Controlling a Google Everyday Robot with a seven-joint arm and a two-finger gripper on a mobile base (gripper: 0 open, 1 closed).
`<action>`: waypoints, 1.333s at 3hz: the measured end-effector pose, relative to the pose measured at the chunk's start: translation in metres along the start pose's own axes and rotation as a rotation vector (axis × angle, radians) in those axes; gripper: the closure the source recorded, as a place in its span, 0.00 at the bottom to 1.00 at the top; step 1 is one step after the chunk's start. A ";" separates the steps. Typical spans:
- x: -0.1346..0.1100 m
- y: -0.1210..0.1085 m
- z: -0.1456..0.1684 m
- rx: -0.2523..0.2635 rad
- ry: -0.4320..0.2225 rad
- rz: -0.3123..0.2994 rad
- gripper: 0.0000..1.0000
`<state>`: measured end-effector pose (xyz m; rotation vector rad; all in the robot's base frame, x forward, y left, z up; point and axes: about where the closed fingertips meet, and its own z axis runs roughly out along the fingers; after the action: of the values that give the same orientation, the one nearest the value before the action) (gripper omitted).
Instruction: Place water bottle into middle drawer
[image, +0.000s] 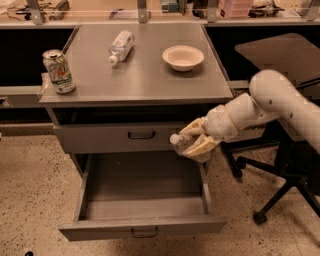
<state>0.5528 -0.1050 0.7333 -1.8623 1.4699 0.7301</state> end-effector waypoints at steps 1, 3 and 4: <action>0.010 -0.011 0.025 0.199 -0.336 0.002 1.00; 0.014 -0.022 0.044 0.366 -0.624 0.076 1.00; 0.024 -0.021 0.070 0.282 -0.663 0.156 1.00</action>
Offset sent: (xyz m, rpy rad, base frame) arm 0.0286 0.0107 -0.0394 0.9339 -0.1259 -0.3794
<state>0.5766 -0.0623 0.6736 -1.1424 1.2018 1.0304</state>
